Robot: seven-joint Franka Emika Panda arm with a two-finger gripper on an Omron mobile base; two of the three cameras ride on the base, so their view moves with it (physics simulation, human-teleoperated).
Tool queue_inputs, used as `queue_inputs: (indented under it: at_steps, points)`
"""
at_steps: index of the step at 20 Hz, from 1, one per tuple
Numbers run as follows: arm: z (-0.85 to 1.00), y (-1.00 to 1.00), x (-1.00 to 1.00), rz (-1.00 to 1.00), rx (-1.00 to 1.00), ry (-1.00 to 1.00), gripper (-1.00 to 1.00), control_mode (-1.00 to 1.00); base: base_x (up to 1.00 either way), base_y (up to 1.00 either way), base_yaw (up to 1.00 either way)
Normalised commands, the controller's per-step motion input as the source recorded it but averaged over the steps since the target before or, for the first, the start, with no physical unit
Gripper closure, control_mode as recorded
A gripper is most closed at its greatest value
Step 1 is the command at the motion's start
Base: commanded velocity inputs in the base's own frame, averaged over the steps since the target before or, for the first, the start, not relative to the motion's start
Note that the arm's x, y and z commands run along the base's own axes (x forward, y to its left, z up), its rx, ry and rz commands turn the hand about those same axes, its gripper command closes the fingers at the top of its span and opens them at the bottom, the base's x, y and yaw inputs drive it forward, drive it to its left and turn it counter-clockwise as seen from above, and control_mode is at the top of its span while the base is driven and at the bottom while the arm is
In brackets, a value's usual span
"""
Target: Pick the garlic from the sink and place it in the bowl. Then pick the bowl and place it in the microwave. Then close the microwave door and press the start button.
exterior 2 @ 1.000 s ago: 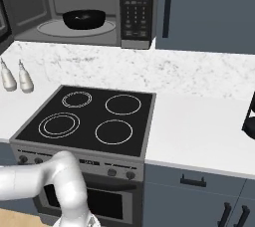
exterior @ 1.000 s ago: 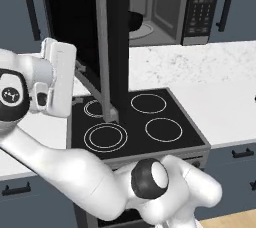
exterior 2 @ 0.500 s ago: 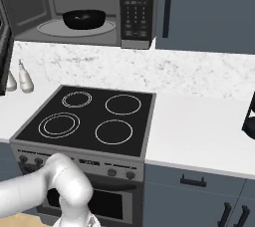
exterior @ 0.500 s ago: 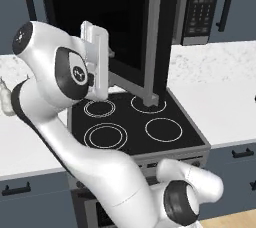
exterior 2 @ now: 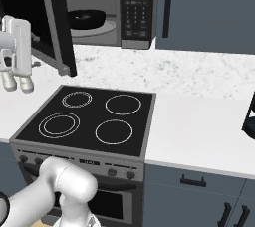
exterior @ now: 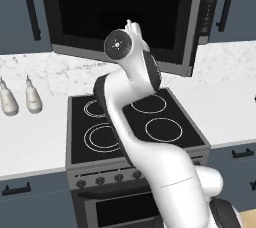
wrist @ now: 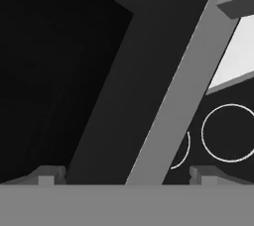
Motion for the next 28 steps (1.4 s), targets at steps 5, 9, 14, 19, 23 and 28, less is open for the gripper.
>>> queue_inputs:
  at_steps: [5, 9, 14, 19, 23, 28]
  points:
    - [0.33, -0.4, 1.0, 0.21, 0.0, 0.13, -1.0, -1.0, 0.0, 0.0, 0.0]
    - [0.0, -0.01, 1.0, 0.2, 0.0, 0.23, -1.0, -1.0, 0.0, 0.0, 0.0]
    - [0.0, 0.0, 0.95, 0.2, -0.01, 0.12, -1.0, -1.0, 0.0, 0.0, 0.0]
    - [-0.01, 0.0, 0.43, 0.21, -0.05, -0.04, -1.0, -1.0, 0.0, 0.0, 0.0]
    - [-0.18, 0.0, 0.2, 0.2, -0.08, -0.19, -1.0, -1.0, 0.0, 0.0, 0.0]
    - [-0.13, 0.0, 0.16, 0.19, -0.04, -0.2, -1.0, -1.0, 0.0, 0.0, 0.0]
